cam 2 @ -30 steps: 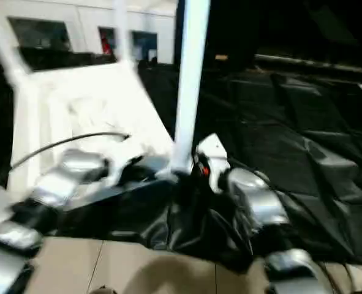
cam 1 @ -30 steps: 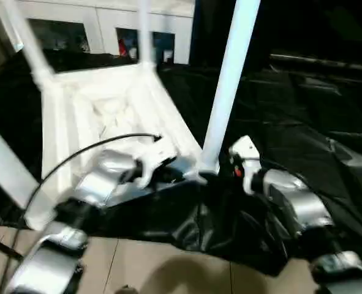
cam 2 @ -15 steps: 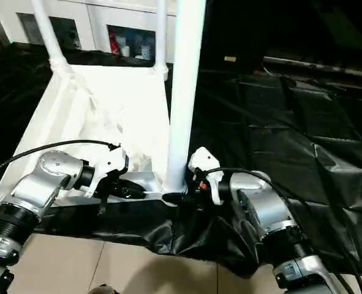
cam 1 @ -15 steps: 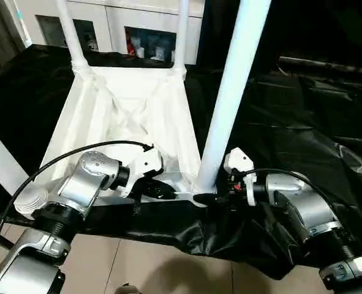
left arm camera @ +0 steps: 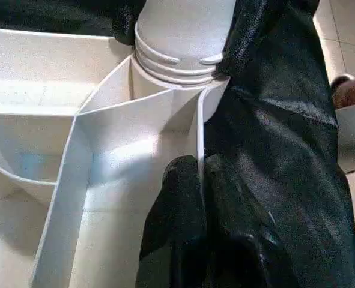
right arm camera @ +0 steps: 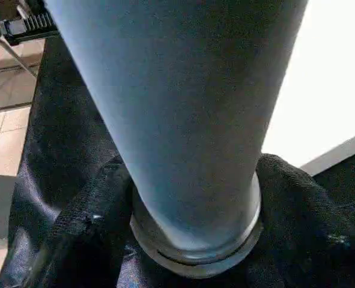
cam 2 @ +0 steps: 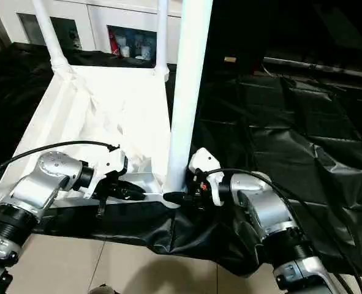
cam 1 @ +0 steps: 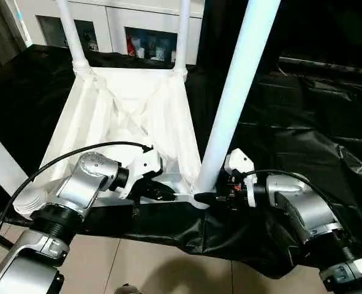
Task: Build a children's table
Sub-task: Rotate leg to tighten
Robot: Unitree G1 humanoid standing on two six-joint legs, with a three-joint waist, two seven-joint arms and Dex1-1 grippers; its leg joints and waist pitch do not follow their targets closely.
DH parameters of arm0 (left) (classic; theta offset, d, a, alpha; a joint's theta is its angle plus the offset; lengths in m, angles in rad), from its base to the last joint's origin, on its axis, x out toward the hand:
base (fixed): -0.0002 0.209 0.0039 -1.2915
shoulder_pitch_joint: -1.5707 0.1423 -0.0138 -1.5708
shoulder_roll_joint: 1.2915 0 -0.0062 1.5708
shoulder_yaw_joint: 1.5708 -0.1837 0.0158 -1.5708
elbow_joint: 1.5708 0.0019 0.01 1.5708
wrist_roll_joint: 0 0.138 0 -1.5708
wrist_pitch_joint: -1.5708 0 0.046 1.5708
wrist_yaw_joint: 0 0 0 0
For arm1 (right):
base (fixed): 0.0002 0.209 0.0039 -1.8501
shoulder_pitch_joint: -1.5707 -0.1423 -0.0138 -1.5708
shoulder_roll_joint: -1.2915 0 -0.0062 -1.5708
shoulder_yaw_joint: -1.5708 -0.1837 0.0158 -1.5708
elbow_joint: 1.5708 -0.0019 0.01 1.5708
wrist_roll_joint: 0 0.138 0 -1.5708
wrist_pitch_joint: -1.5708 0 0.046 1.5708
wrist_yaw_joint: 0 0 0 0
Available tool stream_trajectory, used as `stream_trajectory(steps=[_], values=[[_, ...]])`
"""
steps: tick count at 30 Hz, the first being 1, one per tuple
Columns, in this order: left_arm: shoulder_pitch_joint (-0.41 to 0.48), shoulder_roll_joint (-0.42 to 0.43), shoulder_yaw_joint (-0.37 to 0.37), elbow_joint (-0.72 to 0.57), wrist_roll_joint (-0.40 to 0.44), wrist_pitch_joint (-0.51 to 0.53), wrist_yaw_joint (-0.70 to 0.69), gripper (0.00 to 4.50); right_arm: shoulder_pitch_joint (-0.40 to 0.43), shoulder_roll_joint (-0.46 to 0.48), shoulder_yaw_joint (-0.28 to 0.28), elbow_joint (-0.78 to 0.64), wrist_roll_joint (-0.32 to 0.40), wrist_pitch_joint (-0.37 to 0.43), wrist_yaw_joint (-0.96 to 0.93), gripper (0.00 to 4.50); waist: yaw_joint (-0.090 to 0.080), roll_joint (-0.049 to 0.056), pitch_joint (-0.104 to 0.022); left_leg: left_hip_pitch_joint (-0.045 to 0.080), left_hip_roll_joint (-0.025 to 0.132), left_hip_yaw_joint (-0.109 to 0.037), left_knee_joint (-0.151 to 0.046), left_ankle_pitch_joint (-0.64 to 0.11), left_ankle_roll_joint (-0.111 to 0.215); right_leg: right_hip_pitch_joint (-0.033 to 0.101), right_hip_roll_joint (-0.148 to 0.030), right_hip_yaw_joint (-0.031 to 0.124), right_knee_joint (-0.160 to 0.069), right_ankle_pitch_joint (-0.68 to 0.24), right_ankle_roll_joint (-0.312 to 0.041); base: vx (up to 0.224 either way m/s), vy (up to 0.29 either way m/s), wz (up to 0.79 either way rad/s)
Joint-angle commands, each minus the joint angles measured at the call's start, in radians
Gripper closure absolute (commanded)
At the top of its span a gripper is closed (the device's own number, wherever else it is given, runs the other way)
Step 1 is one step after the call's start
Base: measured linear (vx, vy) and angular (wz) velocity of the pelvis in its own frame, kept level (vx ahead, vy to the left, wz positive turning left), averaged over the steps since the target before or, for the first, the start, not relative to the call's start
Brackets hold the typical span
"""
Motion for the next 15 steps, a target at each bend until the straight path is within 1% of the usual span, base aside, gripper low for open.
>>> stream_trajectory(steps=[1, 2, 3, 4, 5, 6, 7, 8, 9, 10, 11, 12, 13, 14, 15], values=[[0.021, -0.017, -0.053, -0.003, 0.007, 0.011, -0.013, 4.5, 0.025, 0.002, 0.031, -0.017, 0.001, 0.011, 0.018, 1.82, -0.003, 0.012, -0.054, 0.003, 0.0, 0.013, -0.063, -0.182, 0.021, 0.052, -0.031, 0.027, -0.048, -0.062, -0.23, 0.0, 0.0, 0.0], [0.023, -0.02, -0.053, -0.007, 0.006, 0.013, -0.012, 4.5, 0.03, 0.0, 0.029, -0.021, 0.003, 0.012, 0.017, 1.82, -0.005, 0.01, -0.052, 0.003, 0.0, 0.014, -0.063, -0.178, 0.023, 0.051, -0.029, 0.027, -0.047, -0.051, -0.234, 0.0, 0.0, 0.0], [0.025, -0.024, -0.05, -0.007, 0.003, 0.014, -0.008, 4.5, 0.034, 0.002, 0.028, -0.022, 0.004, 0.012, 0.013, 1.82, -0.004, 0.01, -0.052, 0.002, 0.0, 0.014, -0.063, -0.179, 0.024, 0.051, -0.029, 0.026, -0.047, -0.052, -0.234, 0.0, 0.0, 0.0], [0.027, -0.027, -0.048, -0.006, 0.002, 0.016, -0.001, 4.5, 0.038, 0.005, 0.025, -0.023, 0.005, 0.011, 0.008, 1.82, -0.004, 0.007, -0.052, 0.003, 0.0, 0.014, -0.062, -0.178, 0.028, 0.05, -0.029, 0.027, -0.047, -0.055, -0.235, 0.0, 0.0, 0.0], [0.027, -0.034, -0.043, 0.001, 0.007, 0.014, 0.02, 4.5, 0.04, 0.013, 0.02, -0.017, 0.006, 0.015, -0.007, 1.82, -0.004, 0.008, -0.051, 0.003, 0.0, 0.014, -0.064, -0.185, 0.028, 0.049, -0.03, 0.027, -0.049, -0.067, -0.234, 0.0, 0.0, 0.0], [0.024, -0.043, -0.037, 0.013, 0.015, 0.016, 0.051, 4.5, 0.038, 0.028, 0.01, 0.001, -0.001, 0.014, -0.044, 1.82, -0.006, 0.001, -0.051, 0.002, 0.0, 0.015, -0.063, -0.188, 0.029, 0.049, -0.03, 0.027, -0.05, -0.074, -0.231, 0.0, 0.0, 0.0], [0.019, -0.057, -0.032, 0.03, 0.031, 0.025, 0.099, 4.5, 0.028, 0.056, -0.008, 0.037, -0.016, 0.008, -0.114, 1.82, -0.007, 0.003, -0.049, 0.003, 0.001, 0.015, -0.067, -0.203, 0.023, 0.046, -0.032, 0.028, -0.054, -0.118, -0.224, 0.0, 0.0, 0.0], [0.013, -0.067, -0.028, 0.043, 0.04, 0.029, 0.131, 4.5, 0.021, 0.075, -0.021, 0.062, -0.023, 0.007, -0.163, 1.82, -0.008, 0.005, -0.042, 0.004, 0.001, 0.013, -0.073, -0.254, 0.011, 0.044, -0.035, 0.028, -0.065, -0.21, -0.207, 0.0, 0.0, 0.0], [0.01, -0.074, -0.025, 0.05, 0.046, 0.031, 0.15, 4.5, 0.016, 0.086, -0.029, 0.077, -0.028, 0.007, -0.19, 1.82, -0.01, 0.004, -0.041, 0.005, 0.001, 0.013, -0.074, -0.277, 0.004, 0.042, -0.036, 0.029, -0.069, -0.256, -0.195, 0.0, 0.0, 0.0], [-0.002, -0.1, -0.019, 0.075, 0.064, 0.043, 0.215, 4.5, -0.001, 0.13, -0.06, 0.129, -0.041, 0.008, -0.302, 1.82, -0.013, 0.005, -0.038, 0.008, 0.0, 0.011, -0.077, -0.32, -0.013, 0.036, -0.039, 0.03, -0.079, -0.349, -0.169, 0.0, 0.0, 0.0], [-0.006, -0.109, -0.018, 0.081, 0.067, 0.047, 0.233, 4.5, -0.006, 0.142, -0.068, 0.142, -0.041, 0.011, -0.328, 1.82, -0.016, 0.002, -0.034, 0.01, -0.001, 0.004, -0.082, -0.358, -0.028, 0.037, -0.041, 0.027, -0.089, -0.451, -0.133, -0.052, -0.01, -0.01], [-0.032, -0.178, -0.012, 0.119, 0.087, 0.083, 0.342, 4.5, -0.044, 0.227, -0.123, 0.234, -0.048, 0.03, -0.525, 1.82, -0.021, 0.017, -0.038, 0.008, -0.003, 0.001, -0.083, -0.371, -0.034, 0.035, -0.044, 0.028, -0.088, -0.476, -0.123, 0.0, 0.0, 0.0], [-0.042, -0.209, -0.012, 0.131, 0.093, 0.1, 0.38, 4.5, -0.06, 0.261, -0.142, 0.269, -0.051, 0.036, -0.605, 1.82, -0.028, 0.011, -0.033, 0.008, -0.004, 0.001, -0.085, -0.384, -0.043, 0.033, -0.042, 0.027, -0.095, -0.511, -0.109, -0.07, -0.004, -0.06], [-0.05, -0.236, -0.012, 0.137, 0.095, 0.12, 0.409, 4.5, -0.075, 0.289, -0.161, 0.294, -0.047, 0.046, -0.663, 1.82, -0.04, 0.012, -0.032, 0.013, -0.009, -0.01, -0.087, -0.422, -0.056, 0.032, -0.045, 0.017, -0.109, -0.616, -0.065, -0.074, 0.003, -0.09], [-0.05, -0.236, -0.012, 0.137, 0.095, 0.12, 0.409, 4.5, -0.075, 0.289, -0.161, 0.294, -0.047, 0.046, -0.663, 1.82, -0.047, 0.01, -0.033, 0.009, -0.009, -0.011, -0.088, -0.424, -0.051, 0.034, -0.046, 0.018, -0.11, -0.624, -0.057, -0.105, 0.02, -0.17]])
